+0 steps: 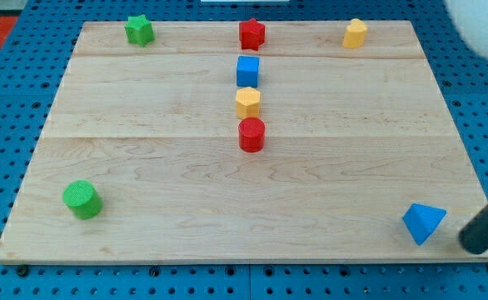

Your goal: Place the blue triangle below the red circle

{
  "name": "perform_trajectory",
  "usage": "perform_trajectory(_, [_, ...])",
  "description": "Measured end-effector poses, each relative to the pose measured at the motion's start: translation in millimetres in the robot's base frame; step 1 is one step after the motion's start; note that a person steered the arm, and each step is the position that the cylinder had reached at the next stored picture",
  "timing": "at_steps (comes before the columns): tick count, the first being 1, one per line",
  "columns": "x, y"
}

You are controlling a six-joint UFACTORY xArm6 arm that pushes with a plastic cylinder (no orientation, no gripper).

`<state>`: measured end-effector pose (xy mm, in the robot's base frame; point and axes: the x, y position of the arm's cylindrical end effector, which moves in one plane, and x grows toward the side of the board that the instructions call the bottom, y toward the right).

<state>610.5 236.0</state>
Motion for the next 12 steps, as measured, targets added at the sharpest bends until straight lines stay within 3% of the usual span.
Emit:
perform_trajectory(2, [-36.3,-98.0])
perform_trajectory(4, [-32.4,7.7])
perform_trajectory(5, [-59.8,-40.5])
perform_trajectory(6, [-40.4,-109.0])
perform_trajectory(7, [-23.7,-74.5])
perform_trajectory(9, [-73.3,-144.8])
perform_trajectory(11, [-84.3,-204.9])
perform_trajectory(12, [-81.0,-202.7])
